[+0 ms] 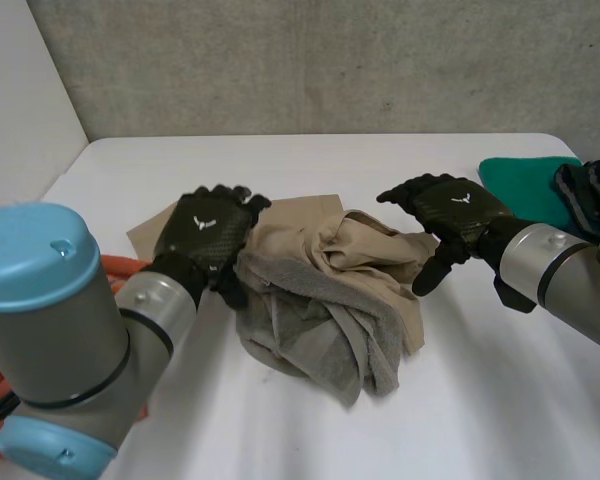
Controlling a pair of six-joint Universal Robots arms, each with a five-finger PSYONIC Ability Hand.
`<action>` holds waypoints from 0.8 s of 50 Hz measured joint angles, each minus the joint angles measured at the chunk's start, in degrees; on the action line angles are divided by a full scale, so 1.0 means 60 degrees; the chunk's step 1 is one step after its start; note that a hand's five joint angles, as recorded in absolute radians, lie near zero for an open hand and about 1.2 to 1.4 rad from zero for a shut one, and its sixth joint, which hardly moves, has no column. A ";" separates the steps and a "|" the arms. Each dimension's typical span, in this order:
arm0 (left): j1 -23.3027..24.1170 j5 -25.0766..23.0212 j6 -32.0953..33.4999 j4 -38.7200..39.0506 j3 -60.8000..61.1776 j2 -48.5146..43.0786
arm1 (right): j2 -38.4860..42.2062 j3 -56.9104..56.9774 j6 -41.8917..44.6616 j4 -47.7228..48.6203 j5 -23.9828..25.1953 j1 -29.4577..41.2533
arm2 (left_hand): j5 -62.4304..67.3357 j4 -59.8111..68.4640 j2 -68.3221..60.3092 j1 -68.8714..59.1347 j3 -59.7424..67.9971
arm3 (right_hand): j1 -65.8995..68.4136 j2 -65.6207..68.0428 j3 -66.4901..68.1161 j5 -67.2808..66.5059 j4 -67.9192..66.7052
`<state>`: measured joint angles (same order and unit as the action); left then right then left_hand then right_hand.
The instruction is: Fold the laundry.
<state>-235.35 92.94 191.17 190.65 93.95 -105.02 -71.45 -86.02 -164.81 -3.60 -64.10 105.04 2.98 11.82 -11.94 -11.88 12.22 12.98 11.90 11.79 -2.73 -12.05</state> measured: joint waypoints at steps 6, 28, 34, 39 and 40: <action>-0.0312 -0.0885 0.0036 -0.0152 -0.0918 0.0367 | -0.0161 -0.0234 -0.0136 0.0378 -0.0577 -0.0257 | 0.0000 0.0000 0.0000 0.0000 0.0000 | 0.0000 0.0000 0.0000 0.0000 0.0000; 0.1018 -0.3642 0.0770 -0.4809 -0.8241 -0.4718 | -0.0724 -0.1378 0.0133 0.0964 -0.0376 -0.1461 | 0.0274 0.0361 -0.0362 -0.0402 0.0315 | 0.0000 0.0000 0.0000 0.0000 0.0000; 0.1122 -0.3118 0.1227 -0.4112 -0.8701 -0.5551 | -0.0565 -0.1679 0.0222 0.1122 -0.0256 -0.1404 | 0.6584 0.7071 -0.7217 -0.7983 0.6908 | 0.0000 0.0000 0.0000 0.0000 0.0000; 0.0973 -0.1550 0.1197 -0.2653 -0.8622 -0.5363 | -0.0434 -0.1805 0.0336 0.1248 -0.0250 -0.1286 | 0.8451 0.9311 -0.9280 -0.8940 0.8974 | 0.0000 0.0004 0.0000 0.0000 0.0000; 0.0911 -0.1204 0.1173 -0.2375 -0.8566 -0.5243 | -0.0420 -0.1810 0.0347 0.1256 -0.0252 -0.1273 | 0.8451 0.9311 -0.9281 -0.8940 0.8974 | 0.0000 0.0004 0.0000 0.0000 0.0000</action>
<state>-229.88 85.72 198.21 176.40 42.56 -136.48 -73.97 -96.88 -162.73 3.94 -65.61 97.40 53.68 67.68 -67.63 -65.52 66.07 12.98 11.92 11.79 -2.73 -12.05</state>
